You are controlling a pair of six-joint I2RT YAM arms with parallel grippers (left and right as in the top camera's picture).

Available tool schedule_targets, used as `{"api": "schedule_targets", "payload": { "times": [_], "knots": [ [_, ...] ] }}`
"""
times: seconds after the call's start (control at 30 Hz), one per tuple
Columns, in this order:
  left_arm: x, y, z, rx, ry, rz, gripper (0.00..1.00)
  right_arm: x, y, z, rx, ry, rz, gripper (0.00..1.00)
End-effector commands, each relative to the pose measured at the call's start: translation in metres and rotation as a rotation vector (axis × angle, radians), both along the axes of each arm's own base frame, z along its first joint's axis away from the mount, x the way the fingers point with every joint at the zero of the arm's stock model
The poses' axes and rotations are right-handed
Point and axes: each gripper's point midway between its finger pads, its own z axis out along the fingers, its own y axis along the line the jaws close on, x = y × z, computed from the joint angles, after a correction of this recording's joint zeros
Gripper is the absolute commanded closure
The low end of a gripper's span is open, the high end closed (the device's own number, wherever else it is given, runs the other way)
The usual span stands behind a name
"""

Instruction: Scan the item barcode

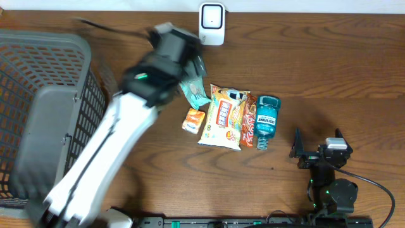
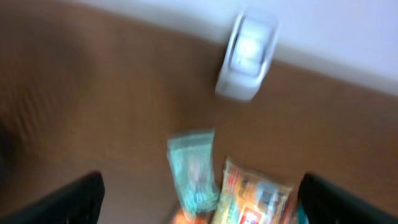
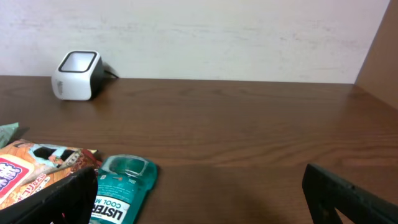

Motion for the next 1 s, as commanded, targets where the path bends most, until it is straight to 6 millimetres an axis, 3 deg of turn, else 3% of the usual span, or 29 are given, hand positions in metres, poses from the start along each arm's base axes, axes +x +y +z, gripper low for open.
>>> {"api": "schedule_targets", "payload": {
  "times": [0.0,0.07,0.17,0.27,0.4,0.7,0.97],
  "knots": [
    [-0.013,0.055,0.101,0.271,-0.293,-0.003,0.01,0.0,-0.002,-0.001,-0.012,0.004,-0.007,0.01],
    [-0.025,0.09,0.15,0.322,-0.441,0.113,0.01,0.0,-0.002,-0.001,-0.012,0.004,-0.007,0.01],
    [-0.049,0.132,0.208,0.373,-0.609,0.262,0.01,0.0,-0.002,-0.001,-0.012,0.004,-0.007,0.01],
    [-0.074,0.153,0.237,0.433,-0.682,0.299,0.01,0.0,-0.002,-0.001,-0.012,0.004,-0.007,0.01],
    [-0.106,0.161,0.24,0.458,-0.677,0.278,0.02,0.0,-0.002,-0.001,-0.012,0.004,-0.007,0.01],
    [-0.205,0.146,0.261,0.233,-0.868,0.07,0.02,0.0,-0.002,-0.001,-0.012,0.004,-0.007,0.01],
    [-0.276,0.145,0.245,0.145,-0.998,0.027,0.02,0.0,-0.002,-0.001,-0.012,0.004,-0.007,0.01]
  ]
}}
